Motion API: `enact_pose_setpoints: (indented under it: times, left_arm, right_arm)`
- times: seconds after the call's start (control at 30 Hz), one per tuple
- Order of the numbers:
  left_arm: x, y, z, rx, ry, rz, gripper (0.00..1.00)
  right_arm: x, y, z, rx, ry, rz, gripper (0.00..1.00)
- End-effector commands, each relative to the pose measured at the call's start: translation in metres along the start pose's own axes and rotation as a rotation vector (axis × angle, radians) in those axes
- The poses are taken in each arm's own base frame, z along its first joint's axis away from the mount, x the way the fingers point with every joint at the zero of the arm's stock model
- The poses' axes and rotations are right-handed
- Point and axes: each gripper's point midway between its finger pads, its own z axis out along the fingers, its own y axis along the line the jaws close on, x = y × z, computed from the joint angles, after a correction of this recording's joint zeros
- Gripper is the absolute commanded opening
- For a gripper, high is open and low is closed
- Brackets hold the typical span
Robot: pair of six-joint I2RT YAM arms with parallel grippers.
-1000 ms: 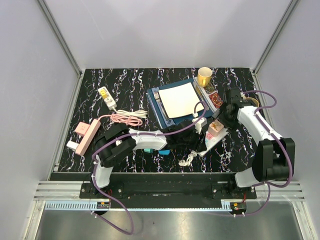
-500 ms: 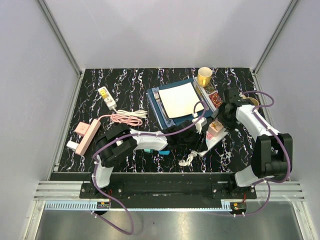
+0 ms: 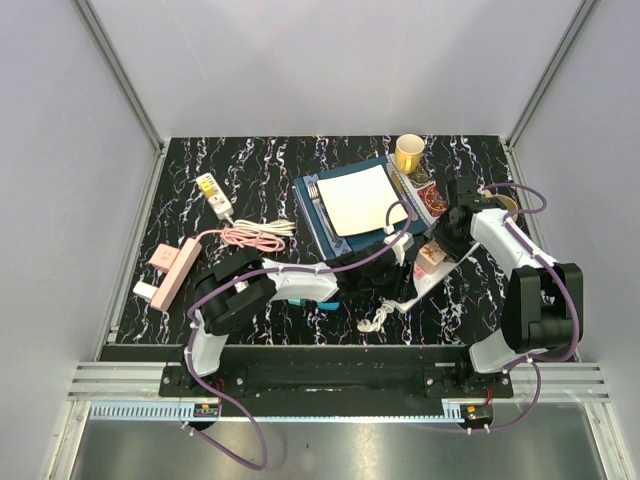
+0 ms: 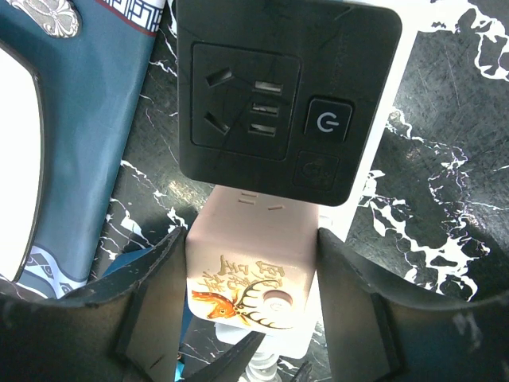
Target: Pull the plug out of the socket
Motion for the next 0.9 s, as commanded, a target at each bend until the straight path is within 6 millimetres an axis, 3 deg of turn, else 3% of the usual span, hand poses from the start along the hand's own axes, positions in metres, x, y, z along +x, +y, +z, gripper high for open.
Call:
enact_pose_setpoints:
  times: [0.0, 0.47, 0.67, 0.87]
  left_arm:
    - [0.054, 0.060, 0.005, -0.235, 0.144, -0.045, 0.50]
    - [0.075, 0.085, 0.006, -0.357, 0.225, -0.062, 0.48]
    - [0.086, 0.096, 0.006, -0.401, 0.256, -0.074, 0.47]
    - [0.093, 0.102, 0.005, -0.432, 0.275, -0.075, 0.46]
  right_arm:
    - [-0.013, 0.017, -0.028, -0.071, -0.036, 0.017, 0.39]
    - [-0.006, 0.011, -0.026, -0.051, -0.008, -0.007, 0.31]
    - [-0.015, 0.018, -0.035, -0.087, -0.020, 0.014, 0.28]
    - [-0.014, 0.023, -0.032, -0.116, 0.030, 0.041, 0.26]
